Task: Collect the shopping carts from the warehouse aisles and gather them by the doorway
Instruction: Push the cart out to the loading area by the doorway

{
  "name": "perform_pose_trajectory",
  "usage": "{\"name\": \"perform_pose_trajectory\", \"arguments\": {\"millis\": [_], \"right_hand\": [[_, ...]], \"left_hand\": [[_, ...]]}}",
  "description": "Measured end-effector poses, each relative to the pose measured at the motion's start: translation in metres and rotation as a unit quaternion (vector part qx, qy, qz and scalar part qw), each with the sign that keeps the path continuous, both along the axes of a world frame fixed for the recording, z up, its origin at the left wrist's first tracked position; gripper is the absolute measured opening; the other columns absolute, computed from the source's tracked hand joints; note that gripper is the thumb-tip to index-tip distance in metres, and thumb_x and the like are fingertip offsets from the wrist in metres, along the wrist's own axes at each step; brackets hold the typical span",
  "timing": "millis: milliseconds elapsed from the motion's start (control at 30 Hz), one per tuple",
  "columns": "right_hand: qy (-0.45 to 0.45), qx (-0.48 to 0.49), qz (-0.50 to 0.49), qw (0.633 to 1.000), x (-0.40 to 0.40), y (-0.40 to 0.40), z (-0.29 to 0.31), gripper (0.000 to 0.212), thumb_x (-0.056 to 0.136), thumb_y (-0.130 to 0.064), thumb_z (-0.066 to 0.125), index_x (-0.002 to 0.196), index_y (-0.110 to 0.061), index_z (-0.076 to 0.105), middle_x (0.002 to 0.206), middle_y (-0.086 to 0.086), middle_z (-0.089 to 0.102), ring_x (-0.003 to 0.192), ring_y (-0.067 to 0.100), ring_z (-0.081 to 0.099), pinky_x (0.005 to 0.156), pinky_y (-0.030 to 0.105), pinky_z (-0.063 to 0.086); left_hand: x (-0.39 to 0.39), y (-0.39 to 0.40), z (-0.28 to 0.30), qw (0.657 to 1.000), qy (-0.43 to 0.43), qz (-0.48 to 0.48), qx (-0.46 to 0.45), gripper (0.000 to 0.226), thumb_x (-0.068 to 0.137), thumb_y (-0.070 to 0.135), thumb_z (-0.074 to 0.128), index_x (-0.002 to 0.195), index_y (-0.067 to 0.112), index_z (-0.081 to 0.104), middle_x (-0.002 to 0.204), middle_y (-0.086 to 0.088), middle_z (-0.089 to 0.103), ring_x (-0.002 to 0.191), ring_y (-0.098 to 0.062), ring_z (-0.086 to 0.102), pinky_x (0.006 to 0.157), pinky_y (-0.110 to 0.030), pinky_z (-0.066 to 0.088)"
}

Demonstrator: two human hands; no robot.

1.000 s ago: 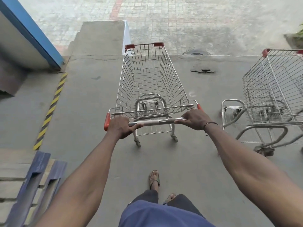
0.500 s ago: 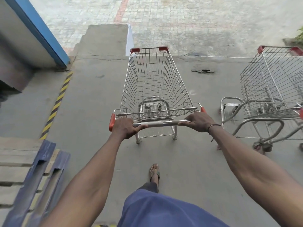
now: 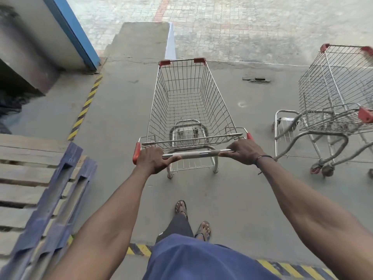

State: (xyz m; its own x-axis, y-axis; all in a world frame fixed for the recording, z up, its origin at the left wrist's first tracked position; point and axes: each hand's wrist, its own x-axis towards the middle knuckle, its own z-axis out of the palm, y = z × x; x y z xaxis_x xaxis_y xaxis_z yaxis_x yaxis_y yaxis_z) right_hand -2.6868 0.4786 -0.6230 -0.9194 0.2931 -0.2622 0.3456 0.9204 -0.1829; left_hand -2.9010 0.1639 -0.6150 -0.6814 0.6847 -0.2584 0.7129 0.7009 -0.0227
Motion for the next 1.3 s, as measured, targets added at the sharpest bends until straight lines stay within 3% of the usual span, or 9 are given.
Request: {"name": "perform_pose_trajectory", "arguments": {"millis": [133, 233, 367, 467, 567, 733, 900, 1167, 1300], "right_hand": [[0.002, 0.0, 0.001, 1.0, 0.025, -0.028, -0.002, 0.089, 0.089, -0.096, 0.031, 0.069, -0.015, 0.061, 0.059, -0.003, 0.059, 0.066, 0.013, 0.057, 0.121, 0.058, 0.02], [-0.002, 0.0, -0.005, 1.0, 0.039, -0.05, -0.003, 0.088, 0.089, -0.095, 0.03, 0.07, -0.016, 0.063, 0.06, -0.004, 0.059, 0.067, 0.013, 0.058, 0.12, 0.057, 0.02], [0.002, -0.01, -0.025, 1.0, 0.061, -0.083, -0.002, 0.085, 0.09, -0.095, 0.032, 0.069, -0.019, 0.063, 0.06, -0.006, 0.059, 0.067, 0.008, 0.056, 0.125, 0.06, 0.014], [-0.004, -0.005, -0.033, 0.999, 0.08, -0.115, 0.002, 0.077, 0.092, -0.092, 0.035, 0.066, -0.024, 0.06, 0.06, -0.008, 0.057, 0.068, 0.011, 0.053, 0.125, 0.06, 0.017], [-0.006, -0.006, -0.045, 0.999, 0.1, -0.149, 0.005, 0.076, 0.092, -0.093, 0.032, 0.068, -0.028, 0.064, 0.061, -0.009, 0.059, 0.074, 0.014, 0.057, 0.125, 0.06, 0.018], [-0.005, -0.01, -0.073, 0.997, 0.131, -0.206, 0.003, 0.077, 0.09, -0.095, 0.031, 0.069, -0.029, 0.066, 0.061, -0.01, 0.056, 0.073, 0.016, 0.058, 0.124, 0.061, 0.019], [-0.004, -0.011, -0.088, 0.996, 0.155, -0.254, 0.003, 0.086, 0.088, -0.095, 0.029, 0.073, -0.021, 0.069, 0.058, -0.007, 0.056, 0.066, 0.01, 0.058, 0.118, 0.054, 0.02], [-0.004, -0.022, -0.108, 0.994, 0.174, -0.294, 0.003, 0.089, 0.085, -0.097, 0.026, 0.076, -0.022, 0.072, 0.06, -0.009, 0.058, 0.068, 0.006, 0.056, 0.12, 0.057, 0.018], [-0.009, -0.021, -0.117, 0.993, 0.177, -0.306, 0.001, 0.087, 0.087, -0.097, 0.028, 0.074, -0.023, 0.071, 0.061, -0.009, 0.059, 0.07, 0.009, 0.058, 0.121, 0.058, 0.017]], "left_hand": [[0.021, -0.031, -0.004, 1.0, -0.019, 0.002, 0.019, 0.107, 0.067, 0.111, 0.011, 0.054, 0.016, 0.056, 0.059, 0.001, 0.059, 0.063, -0.024, 0.061, 0.089, -0.047, 0.048], [0.032, -0.051, -0.004, 0.999, -0.025, -0.001, 0.023, 0.106, 0.066, 0.112, 0.011, 0.053, 0.016, 0.054, 0.058, 0.0, 0.059, 0.063, -0.025, 0.061, 0.087, -0.048, 0.047], [0.049, -0.078, 0.001, 1.0, -0.008, -0.006, 0.026, 0.105, 0.068, 0.111, 0.013, 0.053, 0.016, 0.053, 0.059, 0.001, 0.06, 0.064, -0.023, 0.062, 0.1, -0.048, 0.036], [0.061, -0.102, 0.003, 0.999, -0.011, -0.02, 0.025, 0.105, 0.069, 0.111, 0.014, 0.054, 0.016, 0.055, 0.059, 0.001, 0.06, 0.064, -0.022, 0.062, 0.099, -0.048, 0.041], [0.073, -0.128, 0.004, 0.999, -0.005, -0.037, 0.024, 0.103, 0.071, 0.11, 0.016, 0.053, 0.015, 0.054, 0.058, 0.003, 0.06, 0.061, -0.018, 0.059, 0.107, -0.053, 0.035], [0.09, -0.17, 0.01, 0.997, -0.017, -0.071, 0.016, 0.093, 0.079, 0.103, 0.028, 0.056, 0.016, 0.054, 0.065, -0.001, 0.062, 0.067, -0.024, 0.061, 0.096, -0.047, 0.046], [0.104, -0.205, 0.014, 0.995, 0.006, -0.1, -0.017, 0.094, 0.083, 0.099, 0.027, 0.063, 0.016, 0.064, 0.071, -0.002, 0.066, 0.075, -0.026, 0.065, 0.1, -0.051, 0.042], [0.109, -0.24, 0.005, 0.993, 0.01, -0.114, -0.01, 0.104, 0.075, 0.107, 0.014, 0.059, 0.017, 0.064, 0.064, 0.002, 0.064, 0.071, -0.024, 0.065, 0.108, -0.053, 0.028], [0.109, -0.247, 0.006, 0.992, 0.006, -0.126, -0.009, 0.101, 0.077, 0.105, 0.019, 0.058, 0.016, 0.063, 0.064, 0.002, 0.063, 0.071, -0.024, 0.063, 0.106, -0.051, 0.031]]}}
